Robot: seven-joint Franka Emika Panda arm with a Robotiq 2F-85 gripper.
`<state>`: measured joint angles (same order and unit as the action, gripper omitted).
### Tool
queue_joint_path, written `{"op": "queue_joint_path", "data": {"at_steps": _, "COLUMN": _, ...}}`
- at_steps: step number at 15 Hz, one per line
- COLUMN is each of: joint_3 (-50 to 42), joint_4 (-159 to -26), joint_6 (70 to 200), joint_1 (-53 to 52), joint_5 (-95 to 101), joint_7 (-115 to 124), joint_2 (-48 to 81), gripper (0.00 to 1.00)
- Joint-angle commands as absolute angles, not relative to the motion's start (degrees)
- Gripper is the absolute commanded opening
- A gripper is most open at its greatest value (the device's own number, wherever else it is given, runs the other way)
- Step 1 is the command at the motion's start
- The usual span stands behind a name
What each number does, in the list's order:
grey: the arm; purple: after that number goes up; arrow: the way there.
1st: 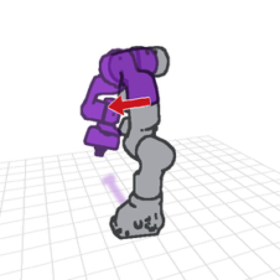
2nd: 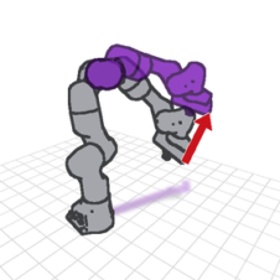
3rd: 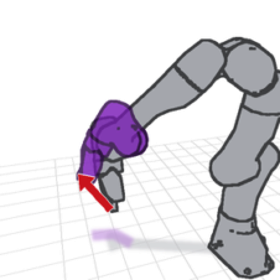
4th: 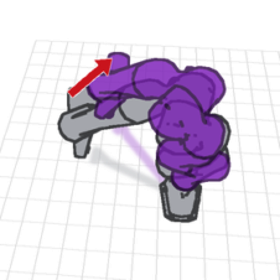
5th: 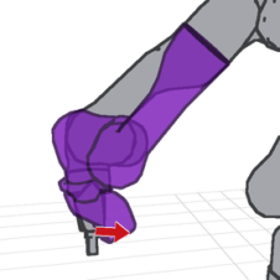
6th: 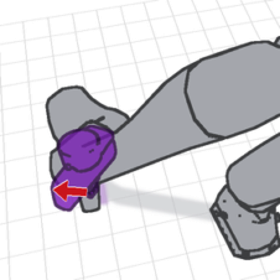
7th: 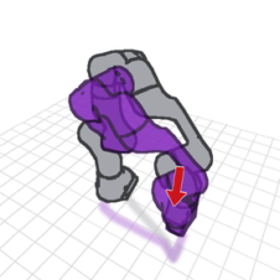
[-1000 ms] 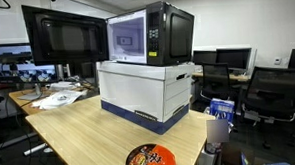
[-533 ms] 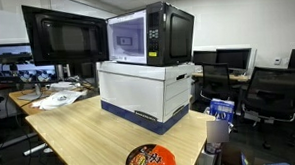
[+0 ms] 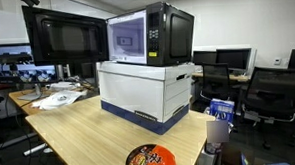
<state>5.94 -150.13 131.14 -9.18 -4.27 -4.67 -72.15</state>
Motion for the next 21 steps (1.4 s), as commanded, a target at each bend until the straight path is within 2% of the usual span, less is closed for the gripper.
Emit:
{"op": "queue_joint_path", "data": {"at_steps": 1, "joint_3": 5.76, "joint_4": -150.03, "joint_6": 131.1, "joint_1": -9.55, "joint_5": -3.77, "joint_7": -4.28, "joint_2": -72.05, "gripper": 0.35}}
{"op": "queue_joint_path", "data": {"at_steps": 2, "joint_3": 5.76, "joint_4": -150.03, "joint_6": 131.1, "joint_1": -9.55, "joint_5": -3.77, "joint_7": -4.27, "joint_2": -72.05, "gripper": 0.35}}
{"op": "queue_joint_path", "data": {"at_steps": 3, "joint_3": 5.76, "joint_4": -150.03, "joint_6": 131.1, "joint_1": -9.55, "joint_5": -3.77, "joint_7": -4.27, "joint_2": -72.05, "gripper": 0.6}}
{"op": "queue_joint_path", "data": {"at_steps": 4, "joint_3": 5.51, "joint_4": -150.16, "joint_6": 131.58, "joint_1": -9.33, "joint_5": -3.76, "joint_7": -4.22, "joint_2": -71.9, "gripper": 0.61}}
{"op": "queue_joint_path", "data": {"at_steps": 10, "joint_3": 4.8, "joint_4": -148.66, "joint_6": 134.89, "joint_1": -11.72, "joint_5": -5.45, "joint_7": -4.82, "joint_2": -69.4, "gripper": 0.99}}
{"op": "queue_joint_path", "data": {"at_steps": 21, "joint_3": 5.14, "joint_4": -144.97, "joint_6": 138.04, "joint_1": -22.91, "joint_5": -10.12, "joint_7": -6.35, "joint_2": -65.61, "gripper": 1.0}}
